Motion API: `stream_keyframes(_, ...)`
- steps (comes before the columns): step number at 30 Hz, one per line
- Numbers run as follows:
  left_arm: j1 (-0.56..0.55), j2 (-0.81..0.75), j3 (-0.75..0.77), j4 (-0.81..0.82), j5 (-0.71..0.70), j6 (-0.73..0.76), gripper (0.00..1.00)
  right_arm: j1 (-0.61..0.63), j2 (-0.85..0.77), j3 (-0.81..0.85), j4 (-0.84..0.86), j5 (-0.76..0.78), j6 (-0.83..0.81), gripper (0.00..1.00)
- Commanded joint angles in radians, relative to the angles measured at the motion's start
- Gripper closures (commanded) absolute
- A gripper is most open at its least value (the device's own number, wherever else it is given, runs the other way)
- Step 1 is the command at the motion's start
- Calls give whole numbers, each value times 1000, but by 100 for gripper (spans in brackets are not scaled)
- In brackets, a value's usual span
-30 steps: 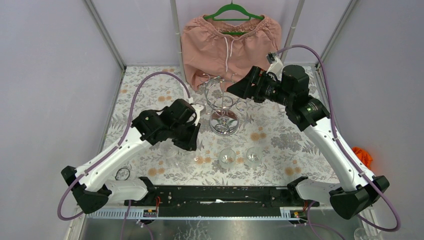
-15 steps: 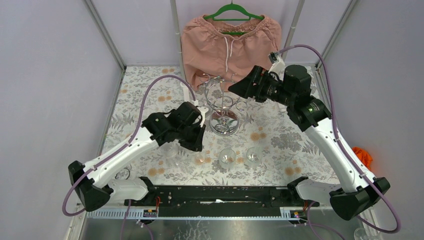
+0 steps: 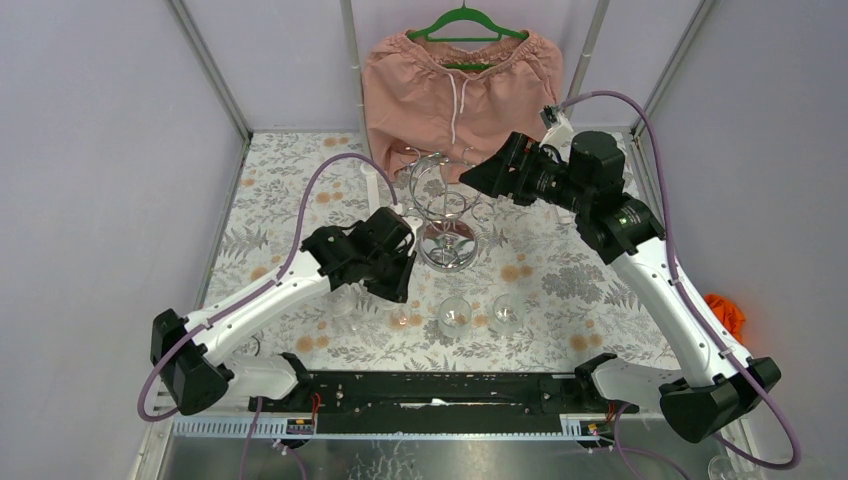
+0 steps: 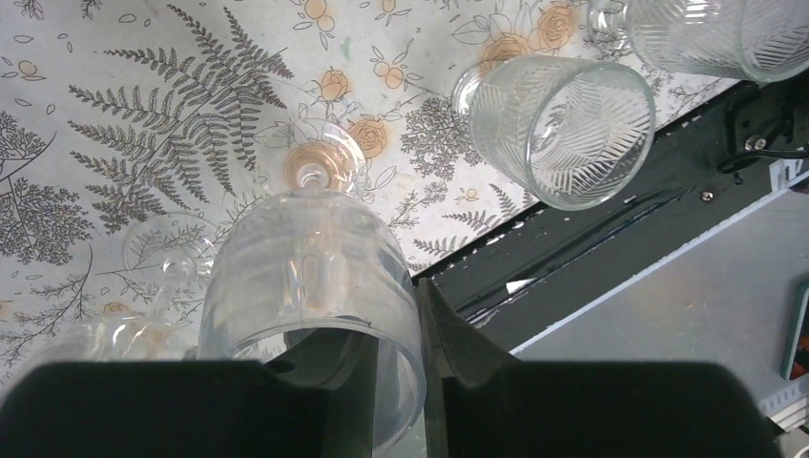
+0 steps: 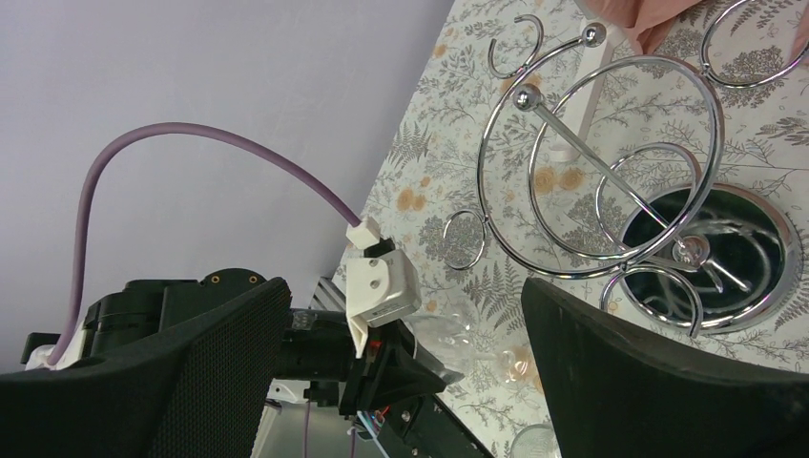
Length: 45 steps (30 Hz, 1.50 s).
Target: Take the wine glass off the wine glass rack
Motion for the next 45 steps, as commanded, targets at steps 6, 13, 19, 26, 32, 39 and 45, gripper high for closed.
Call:
stream_keyframes(6,-8,29,-17,94,-55,1,100,-15,-39,-11,9,-6,-27,0)
stream_keyframes(13,-8,48,-30,116,-50,-2,100,-21,-34,-12,9,-7,-31,0)
stream_keyframes(19,-8,61,-50,119,-60,-8,100,-24,-29,-22,17,-10,-30,0)
stream_keyframes(26,-8,49,-51,118,-57,-14,93,-27,-17,-28,33,-23,-20,0)
stream_keyframes(32,-8,46,-36,100,-59,-21,73,-28,-14,-25,38,-29,-17,0)
stream_keyframes(39,-10,24,27,39,-91,-50,60,-28,-16,-29,43,-40,-21,0)
stream_keyframes(45,-11,14,68,-4,-135,-54,56,-29,-24,-34,36,-29,-38,0)
